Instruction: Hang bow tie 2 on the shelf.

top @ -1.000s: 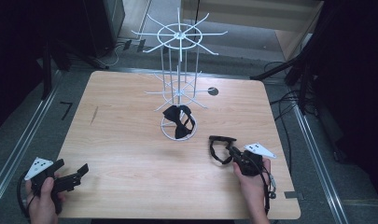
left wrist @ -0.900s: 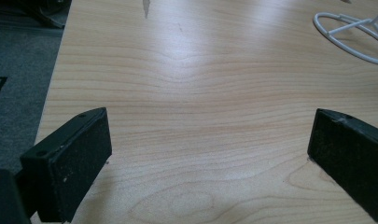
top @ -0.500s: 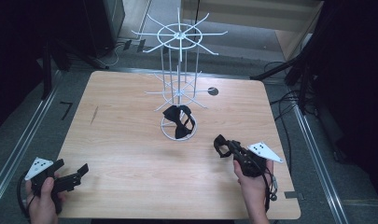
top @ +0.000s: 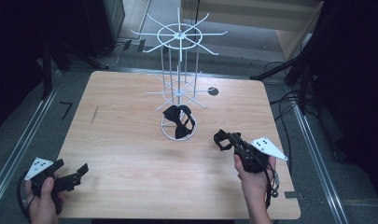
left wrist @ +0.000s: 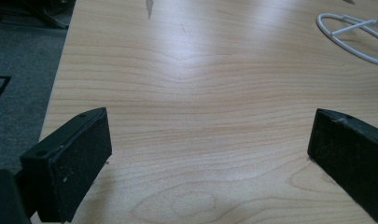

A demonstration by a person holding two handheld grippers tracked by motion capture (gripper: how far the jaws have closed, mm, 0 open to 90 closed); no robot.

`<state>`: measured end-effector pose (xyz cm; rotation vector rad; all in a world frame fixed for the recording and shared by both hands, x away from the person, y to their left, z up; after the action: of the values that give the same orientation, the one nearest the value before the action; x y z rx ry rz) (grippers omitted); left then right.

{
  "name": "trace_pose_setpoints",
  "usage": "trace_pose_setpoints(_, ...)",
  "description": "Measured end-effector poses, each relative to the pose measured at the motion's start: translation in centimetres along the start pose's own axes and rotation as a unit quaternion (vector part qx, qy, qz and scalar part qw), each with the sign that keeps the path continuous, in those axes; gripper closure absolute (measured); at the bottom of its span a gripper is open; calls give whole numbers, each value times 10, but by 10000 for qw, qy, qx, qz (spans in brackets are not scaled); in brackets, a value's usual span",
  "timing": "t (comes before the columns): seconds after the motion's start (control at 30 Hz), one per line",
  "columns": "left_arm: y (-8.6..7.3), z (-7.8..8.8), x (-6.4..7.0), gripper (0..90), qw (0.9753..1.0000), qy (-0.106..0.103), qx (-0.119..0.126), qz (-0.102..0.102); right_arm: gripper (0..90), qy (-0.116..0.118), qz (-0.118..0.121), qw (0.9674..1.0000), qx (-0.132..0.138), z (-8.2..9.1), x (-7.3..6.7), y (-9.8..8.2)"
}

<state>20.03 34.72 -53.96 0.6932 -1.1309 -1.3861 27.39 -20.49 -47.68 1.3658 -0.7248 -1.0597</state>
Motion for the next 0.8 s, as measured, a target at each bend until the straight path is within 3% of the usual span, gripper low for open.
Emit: trace_pose_setpoints(0.8,0,0,0,0,10000,-20,-16,-23,839,302,136,9991,254,-20,-29,42)
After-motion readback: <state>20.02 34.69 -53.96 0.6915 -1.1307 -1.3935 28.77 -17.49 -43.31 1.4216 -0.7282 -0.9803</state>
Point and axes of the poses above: each handheld gripper's, and its own axes: z roughly backward along the jaws, y roughly out of its top, x roughly to its right, the point moved 3 cm from there along -z, roughly forward along the jaws, and after that the axes turned 11 degrees about x, right-handed, at the moved point
